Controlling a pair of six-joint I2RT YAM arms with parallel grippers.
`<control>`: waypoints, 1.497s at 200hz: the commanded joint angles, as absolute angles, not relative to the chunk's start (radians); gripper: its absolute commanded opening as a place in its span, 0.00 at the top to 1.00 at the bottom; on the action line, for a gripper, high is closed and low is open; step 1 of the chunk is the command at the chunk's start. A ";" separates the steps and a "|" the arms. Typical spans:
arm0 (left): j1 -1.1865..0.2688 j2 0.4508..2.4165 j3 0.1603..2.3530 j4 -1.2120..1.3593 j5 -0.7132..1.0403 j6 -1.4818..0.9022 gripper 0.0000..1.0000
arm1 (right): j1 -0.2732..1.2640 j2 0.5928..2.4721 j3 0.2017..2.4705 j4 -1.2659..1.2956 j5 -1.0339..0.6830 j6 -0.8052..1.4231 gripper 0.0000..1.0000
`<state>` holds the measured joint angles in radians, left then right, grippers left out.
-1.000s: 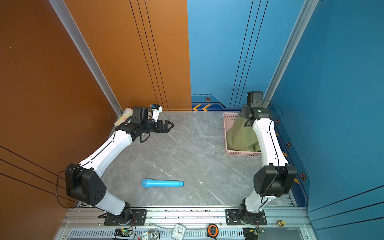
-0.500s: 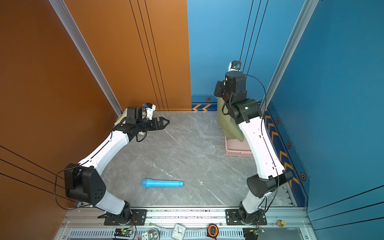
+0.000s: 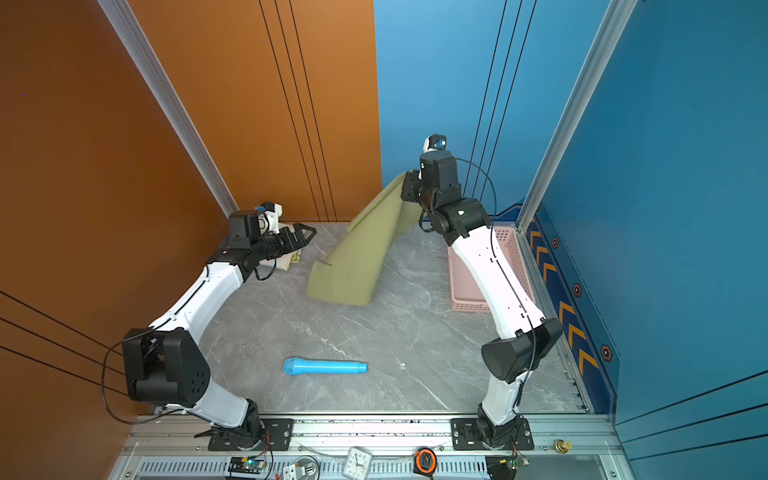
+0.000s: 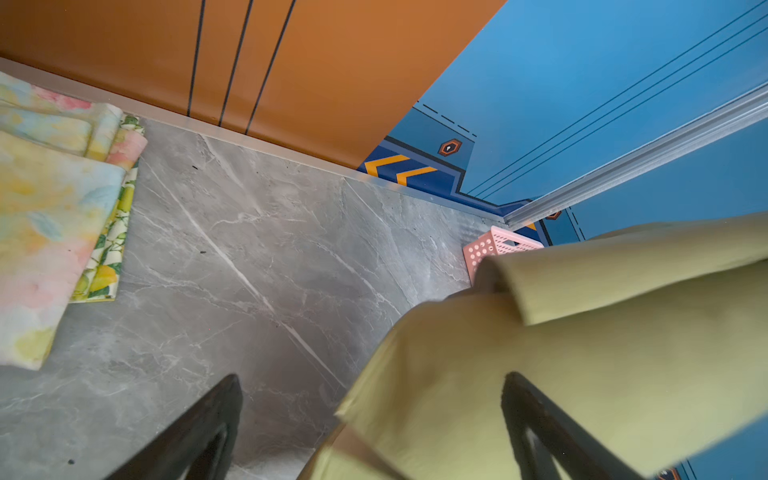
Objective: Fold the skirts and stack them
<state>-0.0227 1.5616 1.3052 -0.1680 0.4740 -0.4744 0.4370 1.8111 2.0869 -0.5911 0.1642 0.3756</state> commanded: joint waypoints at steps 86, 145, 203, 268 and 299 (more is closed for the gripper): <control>-0.163 1.609 1.362 -0.402 0.206 -0.240 0.02 | 0.470 1.846 1.760 -0.621 0.187 0.403 0.00; -0.230 1.705 1.402 -0.496 0.001 -0.216 0.02 | 0.447 1.941 1.718 -0.679 0.127 0.597 0.07; -0.236 1.826 1.468 -0.547 -0.029 -0.250 0.02 | 0.408 2.030 1.736 -0.692 0.195 0.658 0.09; -0.250 1.995 1.646 -0.470 0.063 -0.275 0.02 | 0.370 2.201 1.867 -0.676 0.265 0.722 0.18; -0.253 2.142 1.822 -0.458 0.076 -0.291 0.02 | 0.362 2.229 1.875 -0.667 0.313 0.731 0.19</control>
<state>-0.2447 2.0537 1.7145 -0.4862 0.0463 -0.2707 0.3710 2.2169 1.8446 -0.6544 0.2371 0.7002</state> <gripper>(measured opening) 0.980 0.820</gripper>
